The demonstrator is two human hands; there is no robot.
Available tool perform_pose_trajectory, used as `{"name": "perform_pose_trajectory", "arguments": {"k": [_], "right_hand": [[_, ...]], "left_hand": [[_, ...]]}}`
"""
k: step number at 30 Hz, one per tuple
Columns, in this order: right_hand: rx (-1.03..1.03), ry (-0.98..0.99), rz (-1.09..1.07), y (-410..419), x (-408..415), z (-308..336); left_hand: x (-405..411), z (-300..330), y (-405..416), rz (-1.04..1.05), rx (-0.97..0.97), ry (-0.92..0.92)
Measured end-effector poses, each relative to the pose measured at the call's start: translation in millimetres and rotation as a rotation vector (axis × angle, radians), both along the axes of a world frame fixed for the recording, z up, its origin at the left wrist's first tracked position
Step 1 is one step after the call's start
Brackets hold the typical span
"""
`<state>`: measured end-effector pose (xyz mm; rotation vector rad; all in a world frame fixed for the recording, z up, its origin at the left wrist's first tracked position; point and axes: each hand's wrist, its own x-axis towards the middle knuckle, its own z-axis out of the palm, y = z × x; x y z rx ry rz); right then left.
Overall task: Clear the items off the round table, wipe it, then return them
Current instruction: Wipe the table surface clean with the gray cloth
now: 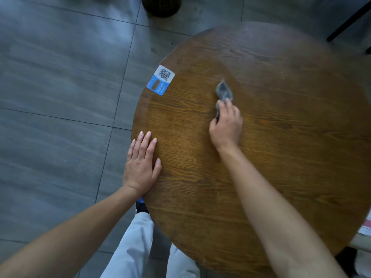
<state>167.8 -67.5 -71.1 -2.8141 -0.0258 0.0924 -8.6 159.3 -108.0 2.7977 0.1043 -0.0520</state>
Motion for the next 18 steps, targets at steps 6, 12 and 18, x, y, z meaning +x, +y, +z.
{"name": "perform_pose_trajectory", "arguments": {"k": [6, 12, 18], "right_hand": [[0.176, 0.117, 0.405, 19, -120, 15], [0.308, 0.043, -0.006, -62, -144, 36], [0.11, 0.143, -0.212, -88, -172, 25]], "left_hand": [[1, 2, -1, 0.002, 0.005, -0.004], [1, 10, -2, 0.003, -0.049, 0.054], [2, 12, -5, 0.006, -0.061, 0.06]]}}
